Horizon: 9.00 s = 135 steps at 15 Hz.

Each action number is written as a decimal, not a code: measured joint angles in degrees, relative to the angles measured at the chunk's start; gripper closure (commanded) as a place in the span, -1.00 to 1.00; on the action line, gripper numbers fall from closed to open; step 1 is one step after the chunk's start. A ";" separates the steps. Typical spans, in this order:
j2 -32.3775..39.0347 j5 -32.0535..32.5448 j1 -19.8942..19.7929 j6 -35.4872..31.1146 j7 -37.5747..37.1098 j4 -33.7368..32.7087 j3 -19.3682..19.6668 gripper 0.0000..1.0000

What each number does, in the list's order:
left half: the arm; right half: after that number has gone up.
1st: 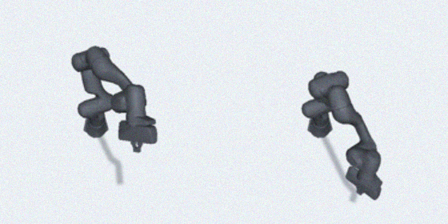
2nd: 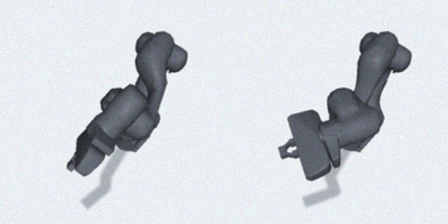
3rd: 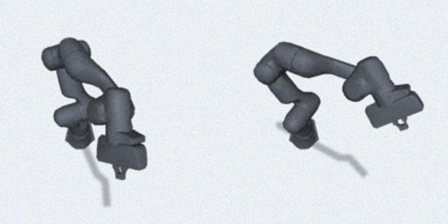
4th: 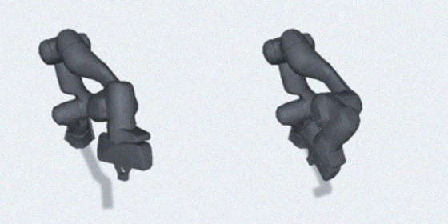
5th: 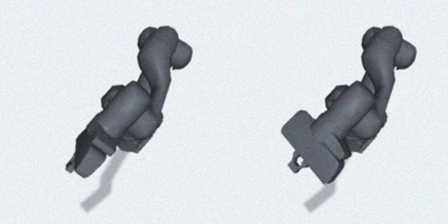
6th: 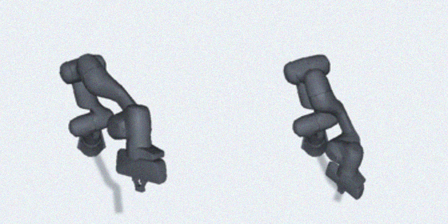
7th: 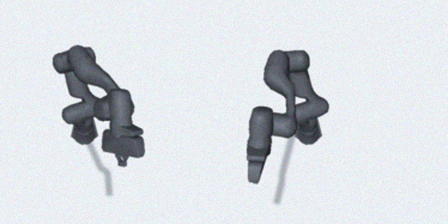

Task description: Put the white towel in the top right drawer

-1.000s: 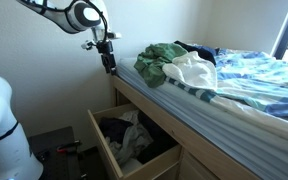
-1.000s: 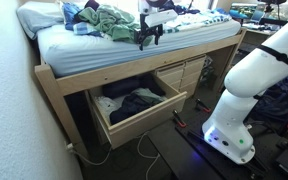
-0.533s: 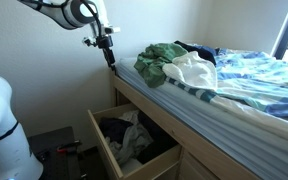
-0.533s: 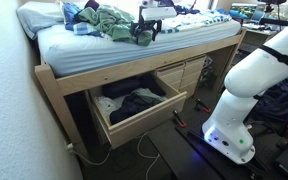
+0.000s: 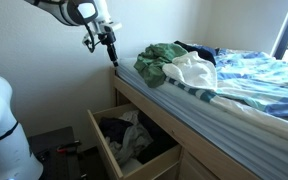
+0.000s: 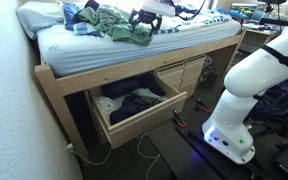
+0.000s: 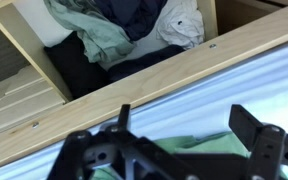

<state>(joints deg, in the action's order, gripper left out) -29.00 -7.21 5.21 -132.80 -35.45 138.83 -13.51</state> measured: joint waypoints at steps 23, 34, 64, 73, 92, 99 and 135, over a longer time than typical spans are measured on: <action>5.52 7.74 -17.06 -31.95 -39.33 6.05 -3.27 -1.00; 2.15 14.62 -43.52 -38.62 -59.20 6.95 -14.45 -1.00; 13.51 17.35 -79.01 -39.99 -73.18 -8.26 -49.79 0.88; 10.57 17.02 -79.05 -34.67 -72.99 -9.87 -50.57 0.98; -2.88 24.53 -31.78 -6.55 -61.55 -6.23 -10.83 0.98; -4.08 25.22 -19.65 -6.55 -49.67 -3.65 -0.11 0.98; -15.10 24.75 -6.42 9.16 -37.52 -1.13 -2.43 0.98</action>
<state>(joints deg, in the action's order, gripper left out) -44.10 17.53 -1.21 -123.64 -72.97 137.70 -15.94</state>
